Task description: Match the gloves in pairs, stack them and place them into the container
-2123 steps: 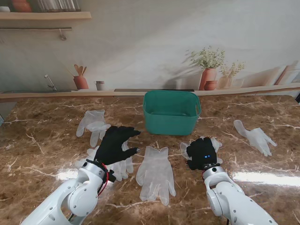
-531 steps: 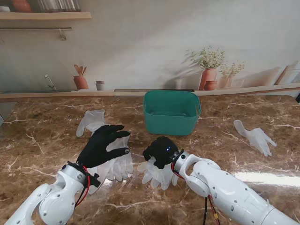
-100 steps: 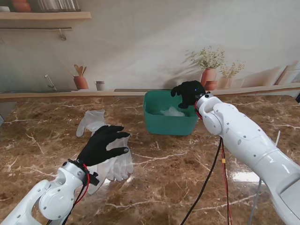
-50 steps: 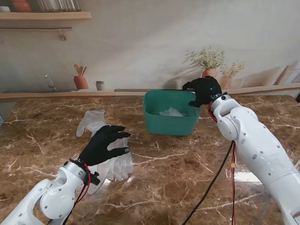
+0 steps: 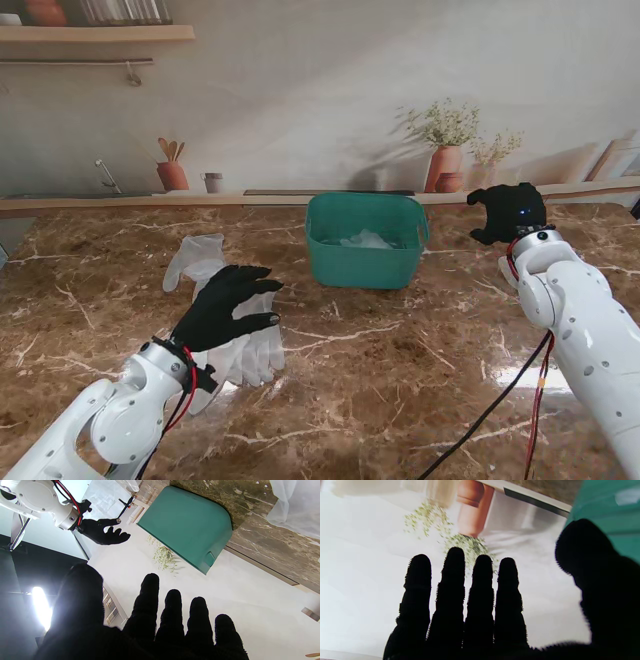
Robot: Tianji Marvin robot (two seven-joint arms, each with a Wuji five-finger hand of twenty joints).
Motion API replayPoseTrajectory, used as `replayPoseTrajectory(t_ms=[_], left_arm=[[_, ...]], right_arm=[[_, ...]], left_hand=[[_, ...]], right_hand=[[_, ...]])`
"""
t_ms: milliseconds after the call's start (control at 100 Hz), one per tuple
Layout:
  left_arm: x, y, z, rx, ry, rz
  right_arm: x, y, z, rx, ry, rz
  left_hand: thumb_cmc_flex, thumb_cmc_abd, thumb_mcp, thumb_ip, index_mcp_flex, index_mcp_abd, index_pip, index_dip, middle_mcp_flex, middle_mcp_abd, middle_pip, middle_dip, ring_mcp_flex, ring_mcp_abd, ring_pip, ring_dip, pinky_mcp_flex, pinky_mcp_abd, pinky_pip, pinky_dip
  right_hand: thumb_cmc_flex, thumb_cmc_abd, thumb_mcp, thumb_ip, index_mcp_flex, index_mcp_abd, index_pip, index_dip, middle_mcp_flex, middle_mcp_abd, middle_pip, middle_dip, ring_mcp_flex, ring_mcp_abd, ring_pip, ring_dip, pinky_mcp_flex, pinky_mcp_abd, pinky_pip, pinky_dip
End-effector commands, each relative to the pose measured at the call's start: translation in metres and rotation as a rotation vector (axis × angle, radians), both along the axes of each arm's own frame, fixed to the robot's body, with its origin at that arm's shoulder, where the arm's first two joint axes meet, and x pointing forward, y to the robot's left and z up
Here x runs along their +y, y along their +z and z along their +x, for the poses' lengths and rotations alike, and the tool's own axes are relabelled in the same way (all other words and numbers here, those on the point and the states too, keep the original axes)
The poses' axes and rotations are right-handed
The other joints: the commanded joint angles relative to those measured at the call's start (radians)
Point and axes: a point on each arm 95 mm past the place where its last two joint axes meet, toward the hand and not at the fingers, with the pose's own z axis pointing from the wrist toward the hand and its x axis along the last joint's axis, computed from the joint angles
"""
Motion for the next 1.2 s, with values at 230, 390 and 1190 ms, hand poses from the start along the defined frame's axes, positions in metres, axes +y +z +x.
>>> replayPoseTrajectory(t_ms=[230, 390, 1190], left_arm=[[-0.003, -0.003, 0.000, -0.004, -0.021, -0.015], [0.000, -0.004, 0.000, -0.014, -0.020, -0.009], [0.009, -0.018, 0.003, 0.027, 0.006, -0.002]], right_arm=[[-0.037, -0.042, -0.004, 0.157, -0.171, -0.057], [-0.043, -0.058, -0.002, 0.257, -0.240, -0.095], [-0.073, -0.115, 0.031, 0.437, -0.590, 0.045]], left_hand=[[0.007, 0.040, -0.044, 0.026, 0.011, -0.029, 0.009, 0.014, -0.018, -0.029, -0.024, -0.010, -0.040, -0.050, -0.027, -0.012, -0.015, -0.038, -0.038, 0.023], [0.006, 0.041, -0.044, 0.026, 0.009, -0.031, 0.006, 0.014, -0.017, -0.029, -0.025, -0.011, -0.041, -0.050, -0.028, -0.013, -0.015, -0.038, -0.039, 0.023], [0.010, 0.041, -0.043, 0.026, 0.012, -0.030, 0.005, 0.015, -0.019, -0.029, -0.026, -0.012, -0.043, -0.052, -0.030, -0.014, -0.016, -0.040, -0.051, 0.026]], right_hand=[[-0.021, 0.009, -0.022, 0.040, -0.059, 0.056, -0.024, -0.017, -0.063, 0.026, -0.017, -0.017, -0.089, 0.007, -0.026, -0.037, -0.060, 0.003, -0.039, 0.013], [-0.074, 0.011, -0.022, 0.033, -0.229, 0.149, -0.137, -0.055, -0.255, 0.056, -0.063, -0.037, -0.278, 0.030, -0.094, -0.084, -0.177, -0.009, -0.142, -0.004], [-0.085, 0.290, -0.326, 0.073, -0.307, 0.275, -0.070, 0.077, -0.449, 0.162, -0.018, -0.092, -0.539, 0.082, -0.098, -0.160, -0.308, -0.023, -0.246, 0.035]])
